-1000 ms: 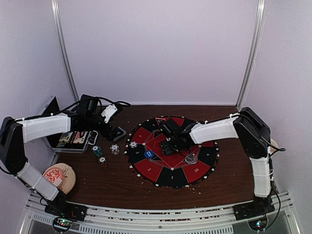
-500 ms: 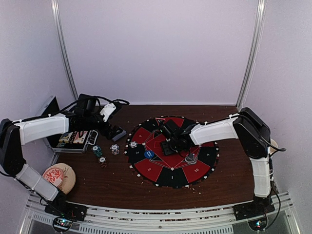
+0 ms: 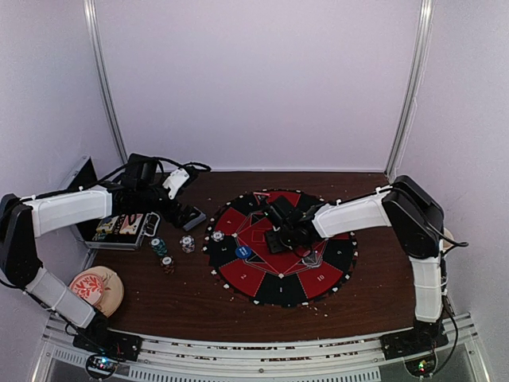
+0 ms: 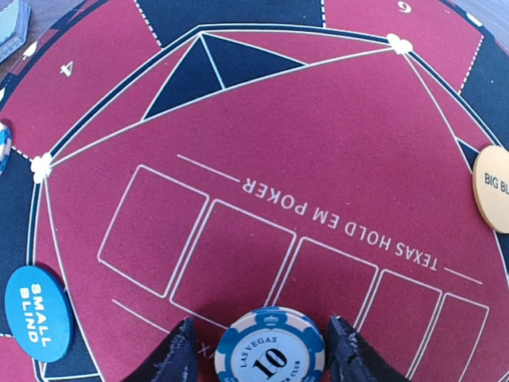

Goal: Distribute texas hold em gaming equipment
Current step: Pick up the pile of poker chips from the poker table mat.

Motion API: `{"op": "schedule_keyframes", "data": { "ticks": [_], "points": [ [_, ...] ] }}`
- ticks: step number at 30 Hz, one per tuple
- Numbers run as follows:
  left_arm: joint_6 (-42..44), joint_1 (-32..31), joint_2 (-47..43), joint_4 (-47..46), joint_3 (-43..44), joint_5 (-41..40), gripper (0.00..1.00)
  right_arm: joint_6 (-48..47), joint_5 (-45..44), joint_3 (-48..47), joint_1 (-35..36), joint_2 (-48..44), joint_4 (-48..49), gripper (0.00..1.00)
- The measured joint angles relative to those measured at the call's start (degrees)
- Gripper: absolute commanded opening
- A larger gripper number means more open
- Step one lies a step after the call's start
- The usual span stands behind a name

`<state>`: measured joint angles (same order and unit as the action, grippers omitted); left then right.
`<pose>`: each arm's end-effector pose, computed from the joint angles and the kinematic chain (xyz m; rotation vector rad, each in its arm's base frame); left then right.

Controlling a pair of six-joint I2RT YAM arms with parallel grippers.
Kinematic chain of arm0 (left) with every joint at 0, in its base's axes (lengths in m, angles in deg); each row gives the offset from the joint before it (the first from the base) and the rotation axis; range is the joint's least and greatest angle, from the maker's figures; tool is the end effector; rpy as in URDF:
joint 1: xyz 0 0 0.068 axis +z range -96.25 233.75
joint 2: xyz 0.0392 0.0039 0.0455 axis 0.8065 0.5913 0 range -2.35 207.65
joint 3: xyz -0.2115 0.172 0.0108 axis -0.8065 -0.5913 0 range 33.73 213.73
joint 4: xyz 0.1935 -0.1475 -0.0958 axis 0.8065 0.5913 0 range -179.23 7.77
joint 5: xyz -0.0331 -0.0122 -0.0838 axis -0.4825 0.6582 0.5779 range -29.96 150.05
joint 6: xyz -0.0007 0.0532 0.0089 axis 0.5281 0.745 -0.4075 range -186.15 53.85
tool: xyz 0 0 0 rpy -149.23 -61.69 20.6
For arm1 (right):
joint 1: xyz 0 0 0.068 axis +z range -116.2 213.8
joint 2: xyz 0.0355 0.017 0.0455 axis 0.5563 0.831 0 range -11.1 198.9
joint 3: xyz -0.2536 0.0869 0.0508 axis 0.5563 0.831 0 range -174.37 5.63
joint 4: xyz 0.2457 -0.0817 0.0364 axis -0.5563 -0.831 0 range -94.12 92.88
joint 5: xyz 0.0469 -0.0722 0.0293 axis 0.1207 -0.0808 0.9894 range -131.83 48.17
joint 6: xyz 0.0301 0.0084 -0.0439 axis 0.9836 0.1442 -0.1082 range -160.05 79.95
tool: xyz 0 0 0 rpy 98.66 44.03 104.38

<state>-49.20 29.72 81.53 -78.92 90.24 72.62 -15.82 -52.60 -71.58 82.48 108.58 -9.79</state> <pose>0.2920 -0.1387 0.2501 0.8916 2.0417 -0.3122 0.2918 0.3217 0.1323 -0.4626 2.4887 0.2802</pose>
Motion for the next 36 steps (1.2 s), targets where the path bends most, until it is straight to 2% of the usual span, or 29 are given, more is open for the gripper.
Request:
{"op": "schedule_keyframes", "data": {
  "ticks": [5, 9, 29, 36],
  "points": [
    [0.0, 0.0, 0.0, 0.0, -0.2, -0.2, 0.98, 0.2, 0.2, 0.1, -0.2, -0.1, -0.1, 0.66],
    [0.0, 0.0, -0.1, 0.0, -0.3, -0.4, 0.98, 0.2, 0.3, 0.3, -0.2, -0.3, -0.3, 0.68],
    [0.0, 0.0, -0.7, -0.5, -0.6, -1.3, 0.98, 1.1, 0.3, 2.8, -0.6, -1.8, 1.1, 0.42],
    [0.0, 0.0, -0.7, -0.6, -0.6, -1.3, 0.98, 1.0, 0.3, 3.3, -0.5, -2.1, 1.3, 0.37]
  ]
}}
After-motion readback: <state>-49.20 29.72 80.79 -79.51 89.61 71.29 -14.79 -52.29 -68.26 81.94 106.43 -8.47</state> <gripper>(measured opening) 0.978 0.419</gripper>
